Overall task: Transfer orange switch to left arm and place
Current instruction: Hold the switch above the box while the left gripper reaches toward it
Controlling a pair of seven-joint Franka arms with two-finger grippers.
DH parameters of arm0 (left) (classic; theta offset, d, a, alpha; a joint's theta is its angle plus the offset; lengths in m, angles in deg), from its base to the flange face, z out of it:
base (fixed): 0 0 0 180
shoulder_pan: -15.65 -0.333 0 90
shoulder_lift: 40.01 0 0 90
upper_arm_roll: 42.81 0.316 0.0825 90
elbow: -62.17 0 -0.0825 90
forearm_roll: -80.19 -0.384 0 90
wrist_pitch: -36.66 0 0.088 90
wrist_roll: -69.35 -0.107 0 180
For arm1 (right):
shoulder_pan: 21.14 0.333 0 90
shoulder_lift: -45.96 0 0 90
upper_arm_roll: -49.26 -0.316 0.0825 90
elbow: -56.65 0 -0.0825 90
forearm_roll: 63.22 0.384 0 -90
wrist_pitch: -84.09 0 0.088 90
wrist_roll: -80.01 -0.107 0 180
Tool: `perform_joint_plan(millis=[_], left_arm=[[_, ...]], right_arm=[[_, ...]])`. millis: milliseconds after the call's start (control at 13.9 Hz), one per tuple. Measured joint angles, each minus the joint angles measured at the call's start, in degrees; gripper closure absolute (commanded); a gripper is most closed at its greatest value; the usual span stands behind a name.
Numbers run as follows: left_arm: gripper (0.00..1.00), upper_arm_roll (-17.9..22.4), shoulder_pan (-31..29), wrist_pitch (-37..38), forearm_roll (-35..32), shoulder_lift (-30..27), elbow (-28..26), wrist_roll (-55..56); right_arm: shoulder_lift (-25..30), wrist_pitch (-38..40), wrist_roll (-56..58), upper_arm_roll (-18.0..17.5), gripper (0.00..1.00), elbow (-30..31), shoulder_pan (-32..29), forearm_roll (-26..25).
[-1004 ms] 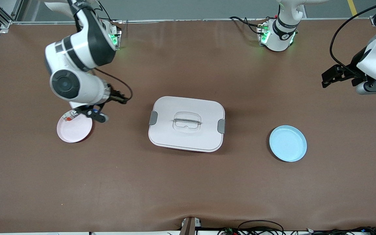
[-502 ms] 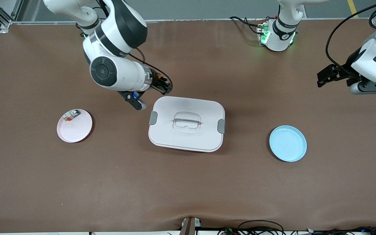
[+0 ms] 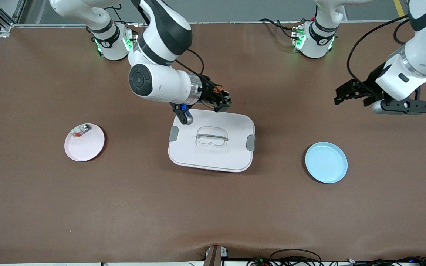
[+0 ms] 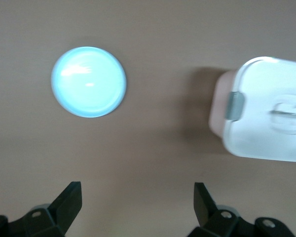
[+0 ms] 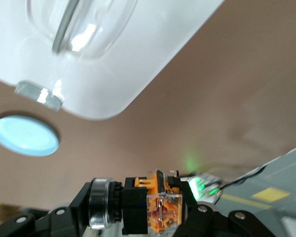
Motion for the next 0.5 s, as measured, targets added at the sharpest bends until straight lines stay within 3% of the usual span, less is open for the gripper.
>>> perform_joint_plan(millis=[502], left_arm=[[0.00,-2.73,0.06,-11.51,14.55,-2.76,-9.80,0.02]], right_arm=[[-4.73,-12.31,-3.60,0.01,0.76,-3.53,3.27,11.39]])
